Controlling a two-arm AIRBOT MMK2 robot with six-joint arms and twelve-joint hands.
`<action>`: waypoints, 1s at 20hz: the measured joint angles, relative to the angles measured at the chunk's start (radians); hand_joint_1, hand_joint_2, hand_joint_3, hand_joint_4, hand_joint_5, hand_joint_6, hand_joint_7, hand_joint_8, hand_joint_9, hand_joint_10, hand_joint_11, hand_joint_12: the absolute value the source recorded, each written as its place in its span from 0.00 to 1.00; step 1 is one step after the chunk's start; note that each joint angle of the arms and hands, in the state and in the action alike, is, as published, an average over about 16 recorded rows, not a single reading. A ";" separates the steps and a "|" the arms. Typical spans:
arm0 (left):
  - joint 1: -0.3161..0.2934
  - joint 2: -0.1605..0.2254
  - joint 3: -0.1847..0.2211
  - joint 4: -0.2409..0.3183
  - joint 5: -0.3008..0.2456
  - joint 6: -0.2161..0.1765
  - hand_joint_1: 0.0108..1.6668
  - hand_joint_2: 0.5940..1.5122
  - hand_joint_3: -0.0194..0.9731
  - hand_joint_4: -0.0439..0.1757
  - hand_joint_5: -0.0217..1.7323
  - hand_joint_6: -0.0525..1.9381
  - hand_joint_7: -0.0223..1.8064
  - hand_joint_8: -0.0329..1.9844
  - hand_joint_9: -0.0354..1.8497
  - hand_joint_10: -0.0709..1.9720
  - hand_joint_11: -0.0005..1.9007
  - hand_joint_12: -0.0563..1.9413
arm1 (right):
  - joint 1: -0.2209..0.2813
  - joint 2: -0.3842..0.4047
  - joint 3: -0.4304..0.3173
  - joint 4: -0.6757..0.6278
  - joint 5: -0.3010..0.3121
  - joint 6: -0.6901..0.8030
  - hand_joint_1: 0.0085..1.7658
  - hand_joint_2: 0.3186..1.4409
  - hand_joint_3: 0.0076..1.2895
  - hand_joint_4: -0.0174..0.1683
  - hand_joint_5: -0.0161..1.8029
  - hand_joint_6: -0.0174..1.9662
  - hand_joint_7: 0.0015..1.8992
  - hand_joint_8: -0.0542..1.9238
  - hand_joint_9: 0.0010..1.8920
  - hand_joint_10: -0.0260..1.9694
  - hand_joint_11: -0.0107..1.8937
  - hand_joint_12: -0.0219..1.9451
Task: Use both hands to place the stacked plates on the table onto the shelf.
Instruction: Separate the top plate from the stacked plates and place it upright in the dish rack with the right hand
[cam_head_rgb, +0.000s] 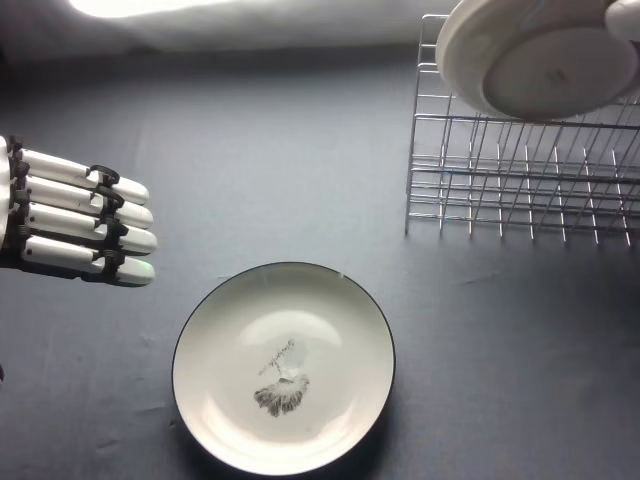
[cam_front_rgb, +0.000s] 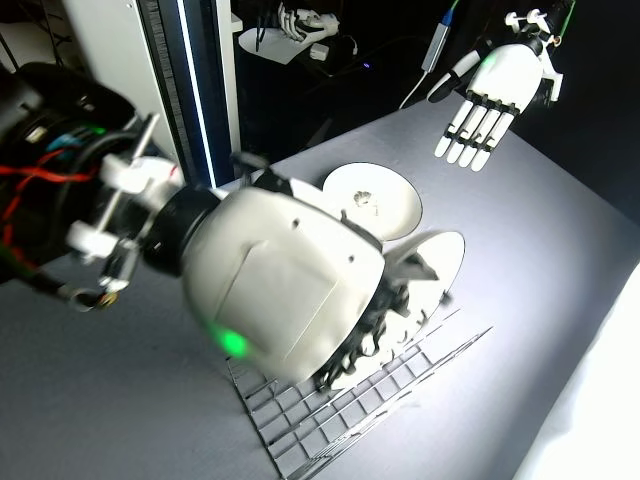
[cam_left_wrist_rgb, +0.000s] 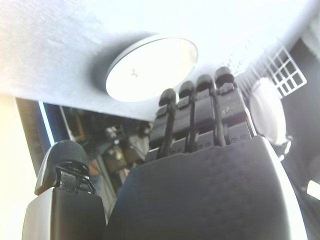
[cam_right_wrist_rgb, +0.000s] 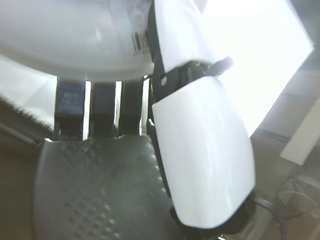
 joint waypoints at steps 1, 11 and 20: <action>0.001 -0.001 0.000 0.000 0.000 0.000 0.00 0.60 0.04 0.20 0.06 0.03 0.03 0.01 0.03 0.04 0.01 0.03 | -0.009 0.001 0.007 0.000 0.004 0.000 0.79 0.64 0.00 0.06 0.49 0.49 0.51 0.49 0.50 0.57 0.44 0.57; 0.010 -0.010 0.004 0.000 0.002 0.000 0.00 0.62 0.04 0.20 0.07 0.03 0.03 0.01 0.03 0.04 0.01 0.03 | -0.108 0.004 0.051 -0.016 0.039 -0.003 0.78 0.65 0.01 0.06 0.48 0.51 0.49 0.51 0.50 0.55 0.41 0.57; 0.013 -0.014 0.008 -0.001 0.003 0.000 0.00 0.62 0.03 0.20 0.07 0.03 0.04 0.01 0.03 0.04 0.01 0.03 | -0.159 0.004 0.060 -0.080 0.066 -0.006 0.74 0.68 0.00 0.07 0.46 0.48 0.46 0.39 0.46 0.26 0.29 0.57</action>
